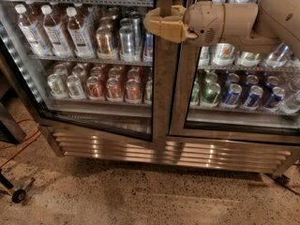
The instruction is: Open left fridge door
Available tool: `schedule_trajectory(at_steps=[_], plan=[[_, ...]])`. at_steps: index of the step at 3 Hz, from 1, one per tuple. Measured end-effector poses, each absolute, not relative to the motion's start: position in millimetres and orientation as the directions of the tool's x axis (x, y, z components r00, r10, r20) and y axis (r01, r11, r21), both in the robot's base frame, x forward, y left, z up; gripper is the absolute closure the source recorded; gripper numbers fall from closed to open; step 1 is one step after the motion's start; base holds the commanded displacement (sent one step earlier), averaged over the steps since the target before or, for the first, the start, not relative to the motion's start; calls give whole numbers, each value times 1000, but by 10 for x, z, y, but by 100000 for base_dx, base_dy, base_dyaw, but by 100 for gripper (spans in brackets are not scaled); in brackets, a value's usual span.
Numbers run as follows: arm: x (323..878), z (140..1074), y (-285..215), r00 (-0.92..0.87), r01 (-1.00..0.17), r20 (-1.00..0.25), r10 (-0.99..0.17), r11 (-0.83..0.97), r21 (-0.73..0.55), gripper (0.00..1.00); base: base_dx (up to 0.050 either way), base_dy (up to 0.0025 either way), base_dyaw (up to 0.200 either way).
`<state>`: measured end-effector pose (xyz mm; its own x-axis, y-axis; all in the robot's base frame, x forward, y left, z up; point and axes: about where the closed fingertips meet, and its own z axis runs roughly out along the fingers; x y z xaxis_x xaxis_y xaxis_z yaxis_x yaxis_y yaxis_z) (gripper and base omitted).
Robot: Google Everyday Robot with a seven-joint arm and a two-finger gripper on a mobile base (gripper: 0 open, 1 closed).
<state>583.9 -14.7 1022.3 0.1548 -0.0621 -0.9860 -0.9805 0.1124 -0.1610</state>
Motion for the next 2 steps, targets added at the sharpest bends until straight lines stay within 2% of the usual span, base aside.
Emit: schedule_trajectory(at_steps=[2], plan=[[5839,10223,-147,155,-981,-986,-62,112,-161,100,-5006,16,-104]])
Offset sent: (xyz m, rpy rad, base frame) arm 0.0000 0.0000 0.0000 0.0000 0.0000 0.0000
